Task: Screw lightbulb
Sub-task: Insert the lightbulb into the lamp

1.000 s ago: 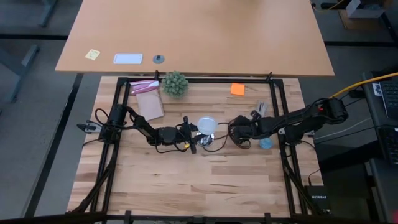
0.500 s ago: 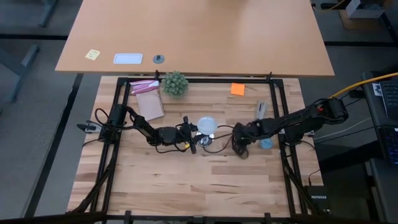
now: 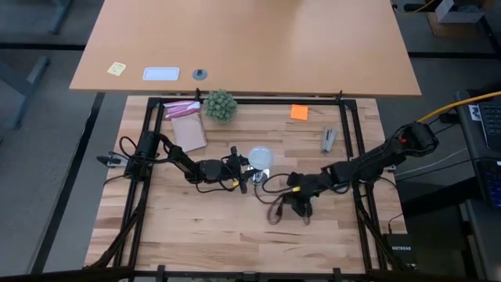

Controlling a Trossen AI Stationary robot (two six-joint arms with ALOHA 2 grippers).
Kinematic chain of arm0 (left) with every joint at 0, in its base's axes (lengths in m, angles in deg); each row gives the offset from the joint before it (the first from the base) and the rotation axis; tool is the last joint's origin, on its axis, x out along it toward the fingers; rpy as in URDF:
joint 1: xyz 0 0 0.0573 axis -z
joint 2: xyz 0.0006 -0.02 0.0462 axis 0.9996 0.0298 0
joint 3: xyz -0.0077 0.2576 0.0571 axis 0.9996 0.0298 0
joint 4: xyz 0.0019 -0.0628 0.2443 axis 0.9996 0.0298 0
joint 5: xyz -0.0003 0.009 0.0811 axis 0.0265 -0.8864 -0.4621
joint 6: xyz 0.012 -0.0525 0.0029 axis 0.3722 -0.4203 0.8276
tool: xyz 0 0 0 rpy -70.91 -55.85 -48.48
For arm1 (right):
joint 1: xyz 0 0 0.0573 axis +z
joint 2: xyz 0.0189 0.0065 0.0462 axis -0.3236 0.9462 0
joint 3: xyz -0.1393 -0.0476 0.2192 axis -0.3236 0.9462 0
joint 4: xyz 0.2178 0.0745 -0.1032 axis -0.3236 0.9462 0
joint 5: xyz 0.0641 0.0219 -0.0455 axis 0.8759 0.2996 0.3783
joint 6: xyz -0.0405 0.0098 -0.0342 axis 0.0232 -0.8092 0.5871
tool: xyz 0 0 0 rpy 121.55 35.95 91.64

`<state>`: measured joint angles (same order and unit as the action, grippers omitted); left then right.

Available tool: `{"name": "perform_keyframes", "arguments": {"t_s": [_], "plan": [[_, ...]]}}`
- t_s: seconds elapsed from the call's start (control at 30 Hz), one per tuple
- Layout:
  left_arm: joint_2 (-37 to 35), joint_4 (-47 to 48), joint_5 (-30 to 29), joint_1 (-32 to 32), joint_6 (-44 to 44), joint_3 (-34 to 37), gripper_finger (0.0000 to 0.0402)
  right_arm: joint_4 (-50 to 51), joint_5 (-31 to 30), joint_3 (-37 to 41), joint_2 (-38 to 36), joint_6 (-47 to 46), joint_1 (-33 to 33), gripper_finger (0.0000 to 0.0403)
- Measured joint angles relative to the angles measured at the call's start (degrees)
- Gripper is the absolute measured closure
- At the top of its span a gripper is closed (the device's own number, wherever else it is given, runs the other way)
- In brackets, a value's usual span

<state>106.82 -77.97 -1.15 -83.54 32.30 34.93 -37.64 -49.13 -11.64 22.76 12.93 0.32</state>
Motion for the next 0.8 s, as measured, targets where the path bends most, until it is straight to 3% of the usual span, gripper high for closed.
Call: {"name": "perform_keyframes", "arguments": {"t_s": [0.23,0.53,0.8], "plan": [[0.0,-0.02,0.0,0.0,0.0,0.0,0.0259,-3.1,-5.12,-0.02,-1.45,3.43,0.31,0.0382],[0.0,-0.01,0.0,0.0,0.0,-0.01,0.0259,-3.15,-6.48,-0.04,-4.7,4.6,0.26,0.0382],[0.0,0.0,0.0,0.0,0.0,0.0,0.0259,-2.89,-3.42,-0.07,-4.7,0.12,0.28,0.0382]]}}
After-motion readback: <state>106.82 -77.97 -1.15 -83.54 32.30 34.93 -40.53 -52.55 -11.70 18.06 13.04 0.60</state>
